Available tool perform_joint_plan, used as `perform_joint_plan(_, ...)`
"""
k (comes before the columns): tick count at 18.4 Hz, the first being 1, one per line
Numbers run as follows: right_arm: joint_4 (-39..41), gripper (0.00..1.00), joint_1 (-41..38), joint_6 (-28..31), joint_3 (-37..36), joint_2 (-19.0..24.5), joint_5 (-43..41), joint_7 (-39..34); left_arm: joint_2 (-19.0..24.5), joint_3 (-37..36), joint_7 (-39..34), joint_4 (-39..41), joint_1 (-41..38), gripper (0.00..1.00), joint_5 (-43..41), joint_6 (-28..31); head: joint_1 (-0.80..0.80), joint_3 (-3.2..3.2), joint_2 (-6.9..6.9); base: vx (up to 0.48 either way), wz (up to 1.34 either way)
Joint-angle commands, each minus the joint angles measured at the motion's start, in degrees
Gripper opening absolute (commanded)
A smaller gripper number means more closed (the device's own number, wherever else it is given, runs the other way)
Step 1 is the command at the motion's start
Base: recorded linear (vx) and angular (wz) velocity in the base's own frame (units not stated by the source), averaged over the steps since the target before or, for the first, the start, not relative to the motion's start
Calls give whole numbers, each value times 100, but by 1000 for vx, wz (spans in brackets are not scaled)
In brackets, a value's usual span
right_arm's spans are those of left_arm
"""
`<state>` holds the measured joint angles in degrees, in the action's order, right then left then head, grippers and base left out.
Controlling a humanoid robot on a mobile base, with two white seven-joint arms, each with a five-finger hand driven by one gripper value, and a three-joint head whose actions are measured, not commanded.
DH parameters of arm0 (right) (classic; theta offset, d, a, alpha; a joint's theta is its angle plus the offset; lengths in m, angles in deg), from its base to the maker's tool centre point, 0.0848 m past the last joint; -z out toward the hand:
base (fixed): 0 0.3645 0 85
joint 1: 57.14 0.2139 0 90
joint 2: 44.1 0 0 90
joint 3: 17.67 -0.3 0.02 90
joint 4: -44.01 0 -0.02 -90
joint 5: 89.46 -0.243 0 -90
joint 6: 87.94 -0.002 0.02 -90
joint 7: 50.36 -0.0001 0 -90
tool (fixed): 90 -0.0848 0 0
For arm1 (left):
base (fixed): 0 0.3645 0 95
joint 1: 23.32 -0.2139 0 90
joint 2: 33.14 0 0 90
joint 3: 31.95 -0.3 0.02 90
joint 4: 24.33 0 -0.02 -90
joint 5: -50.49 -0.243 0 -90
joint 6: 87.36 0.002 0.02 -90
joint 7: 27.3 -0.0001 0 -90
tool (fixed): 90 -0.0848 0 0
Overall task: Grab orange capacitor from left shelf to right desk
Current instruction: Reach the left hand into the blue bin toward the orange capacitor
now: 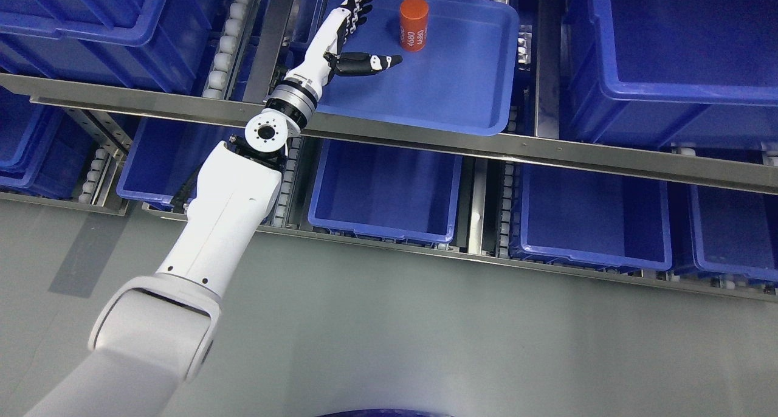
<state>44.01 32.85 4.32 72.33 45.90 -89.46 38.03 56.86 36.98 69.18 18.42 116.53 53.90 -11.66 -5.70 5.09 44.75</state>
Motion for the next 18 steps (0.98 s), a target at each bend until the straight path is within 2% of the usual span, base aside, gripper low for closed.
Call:
perform_joint_plan(1, 193, 100, 9, 3, -62, -100, 26, -24, 100, -494, 195, -1093, 261, 98, 81, -29, 0, 0, 0, 0, 0)
perform_joint_plan(8, 193, 100, 9, 3, -62, -100, 26, -24, 100, -529, 231, -787, 261, 98, 177, -108, 0, 0, 0, 71, -21)
perform_joint_plan(13, 193, 100, 9, 3, -62, -100, 26, -24, 100, -626, 688, -259, 253, 98, 678, -99, 0, 0, 0, 109, -1)
perform_joint_plan(18, 193, 100, 9, 3, -62, -100, 26, -24, 100, -828, 759, -249, 235, 96, 933, -99, 0, 0, 0, 54, 0)
